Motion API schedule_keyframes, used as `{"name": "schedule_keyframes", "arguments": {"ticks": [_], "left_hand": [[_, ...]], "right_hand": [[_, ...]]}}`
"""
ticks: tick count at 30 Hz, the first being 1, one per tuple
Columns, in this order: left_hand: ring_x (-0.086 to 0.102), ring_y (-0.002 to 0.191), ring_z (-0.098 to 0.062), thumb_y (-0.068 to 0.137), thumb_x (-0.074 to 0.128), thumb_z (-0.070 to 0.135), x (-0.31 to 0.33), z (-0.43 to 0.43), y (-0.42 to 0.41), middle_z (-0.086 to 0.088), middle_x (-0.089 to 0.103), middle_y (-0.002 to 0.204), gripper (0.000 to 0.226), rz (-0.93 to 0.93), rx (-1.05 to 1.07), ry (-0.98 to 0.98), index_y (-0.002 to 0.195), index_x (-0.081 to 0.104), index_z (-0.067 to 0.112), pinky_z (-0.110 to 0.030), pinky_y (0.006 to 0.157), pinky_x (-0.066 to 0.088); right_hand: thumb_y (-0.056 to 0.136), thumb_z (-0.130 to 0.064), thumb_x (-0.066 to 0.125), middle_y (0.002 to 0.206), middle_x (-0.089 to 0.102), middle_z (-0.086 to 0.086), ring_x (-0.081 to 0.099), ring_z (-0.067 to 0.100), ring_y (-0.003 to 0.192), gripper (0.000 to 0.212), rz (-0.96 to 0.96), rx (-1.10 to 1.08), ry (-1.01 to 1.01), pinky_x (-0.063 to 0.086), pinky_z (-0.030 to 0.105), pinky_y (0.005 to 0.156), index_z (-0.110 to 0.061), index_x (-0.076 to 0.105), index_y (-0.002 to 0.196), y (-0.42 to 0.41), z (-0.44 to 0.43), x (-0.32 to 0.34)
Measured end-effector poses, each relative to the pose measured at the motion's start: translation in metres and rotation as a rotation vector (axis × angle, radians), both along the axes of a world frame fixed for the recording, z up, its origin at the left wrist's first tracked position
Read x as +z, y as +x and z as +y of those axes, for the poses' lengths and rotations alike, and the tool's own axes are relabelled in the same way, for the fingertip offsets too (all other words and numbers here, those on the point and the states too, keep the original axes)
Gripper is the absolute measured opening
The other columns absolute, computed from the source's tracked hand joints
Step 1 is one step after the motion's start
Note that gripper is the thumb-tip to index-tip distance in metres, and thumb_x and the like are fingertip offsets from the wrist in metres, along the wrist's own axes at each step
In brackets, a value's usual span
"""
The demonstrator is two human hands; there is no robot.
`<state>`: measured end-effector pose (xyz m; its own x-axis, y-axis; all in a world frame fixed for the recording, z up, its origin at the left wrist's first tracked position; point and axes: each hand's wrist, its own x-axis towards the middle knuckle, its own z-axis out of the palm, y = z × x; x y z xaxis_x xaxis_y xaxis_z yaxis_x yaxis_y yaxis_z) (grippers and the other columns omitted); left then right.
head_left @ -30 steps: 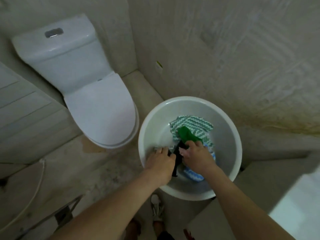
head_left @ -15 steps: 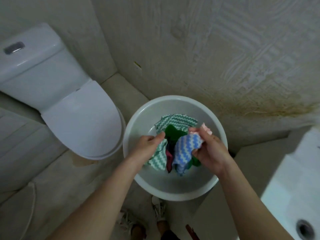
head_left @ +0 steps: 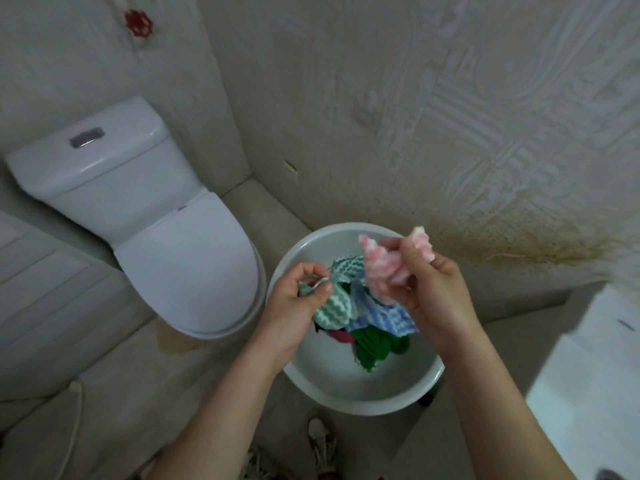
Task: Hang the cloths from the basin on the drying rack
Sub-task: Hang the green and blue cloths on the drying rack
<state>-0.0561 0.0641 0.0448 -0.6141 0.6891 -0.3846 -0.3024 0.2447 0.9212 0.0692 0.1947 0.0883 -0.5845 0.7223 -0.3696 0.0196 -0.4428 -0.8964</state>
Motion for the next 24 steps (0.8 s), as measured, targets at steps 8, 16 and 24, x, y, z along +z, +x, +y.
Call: {"name": "schedule_keyframes", "arguments": {"ticks": [8, 16, 24], "left_hand": [[0.064, 0.099, -0.015, 0.093, 0.055, 0.013, 0.057, 0.007, 0.013, -0.001, 0.07, 0.103, 0.017, 0.102, -0.001, 0.149, 0.099, 0.07, 0.02, -0.033, 0.092, 0.049], [0.058, 0.076, 0.006, 0.089, 0.062, 0.019, 0.088, -0.003, -0.006, 0.02, 0.064, 0.079, 0.007, 0.553, -0.08, 0.043, 0.09, 0.064, 0.025, -0.017, 0.071, 0.046], [0.057, 0.061, -0.004, 0.089, 0.062, 0.025, 0.102, -0.048, -0.011, 0.011, 0.064, 0.066, 0.014, 0.615, 0.185, 0.021, 0.076, 0.064, 0.029, -0.028, 0.061, 0.046]], "right_hand": [[0.09, -0.019, 0.056, 0.096, 0.068, 0.009, 0.065, 0.016, 0.079, 0.019, 0.077, 0.338, -0.139, 0.051, 0.029, 0.065, -0.016, 0.072, 0.1, -0.008, -0.001, 0.025], [0.083, -0.003, 0.07, 0.067, 0.068, -0.007, 0.058, 0.0, 0.064, 0.016, -0.022, 0.735, 0.373, 0.045, 0.014, 0.063, -0.018, 0.07, 0.077, -0.024, -0.007, 0.06], [0.085, -0.019, 0.07, 0.065, 0.064, 0.021, 0.053, 0.014, 0.062, 0.028, -0.051, 0.63, 0.521, 0.041, 0.025, 0.057, 0.008, 0.066, 0.077, -0.044, -0.016, 0.064]]}}
